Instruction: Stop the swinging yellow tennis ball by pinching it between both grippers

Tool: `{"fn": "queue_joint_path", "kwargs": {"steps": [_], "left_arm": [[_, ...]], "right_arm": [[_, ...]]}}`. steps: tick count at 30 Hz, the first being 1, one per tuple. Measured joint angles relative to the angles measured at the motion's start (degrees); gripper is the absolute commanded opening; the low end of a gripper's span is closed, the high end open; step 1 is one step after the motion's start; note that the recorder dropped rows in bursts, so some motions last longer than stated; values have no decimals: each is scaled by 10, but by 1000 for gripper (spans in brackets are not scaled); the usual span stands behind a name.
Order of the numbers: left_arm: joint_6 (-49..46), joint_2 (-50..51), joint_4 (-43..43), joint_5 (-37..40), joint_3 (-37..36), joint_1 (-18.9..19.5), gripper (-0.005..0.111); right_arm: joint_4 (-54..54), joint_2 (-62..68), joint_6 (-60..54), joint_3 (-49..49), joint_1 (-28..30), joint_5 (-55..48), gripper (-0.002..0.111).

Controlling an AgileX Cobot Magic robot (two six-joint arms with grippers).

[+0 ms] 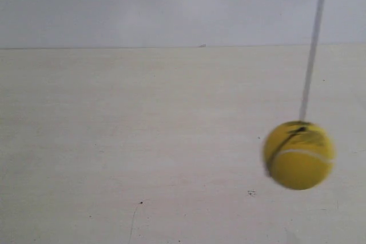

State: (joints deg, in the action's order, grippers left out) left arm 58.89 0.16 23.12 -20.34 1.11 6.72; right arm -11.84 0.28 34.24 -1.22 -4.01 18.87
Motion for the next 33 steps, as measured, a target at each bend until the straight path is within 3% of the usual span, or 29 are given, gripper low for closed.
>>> {"fn": "queue_joint_path", "kwargs": {"steps": [6,12,16,19,22,25,33], "left_arm": [[163,38,237,-67,73,0,5],[204,162,384,-161,135,0,5],[179,293,415,-208,141,0,5],[168,361,419,-236,141,0,5],[123,438,430,-340,141,0,5],[82,502,438,-395,141,0,5],[2,630,441,-474,142,0,5]], "right_arm": [[-101,10,107,-47,0,-12,0],[-294,113,257,-90,0,21,0],[-414,263,327,-107,0,116,0],[-431,352,301,-107,0,164,0],[-474,457,271,-107,0,283,0],[-499,535,237,-107,0,339,0],[-531,610,193,-107,0,411,0]]}}
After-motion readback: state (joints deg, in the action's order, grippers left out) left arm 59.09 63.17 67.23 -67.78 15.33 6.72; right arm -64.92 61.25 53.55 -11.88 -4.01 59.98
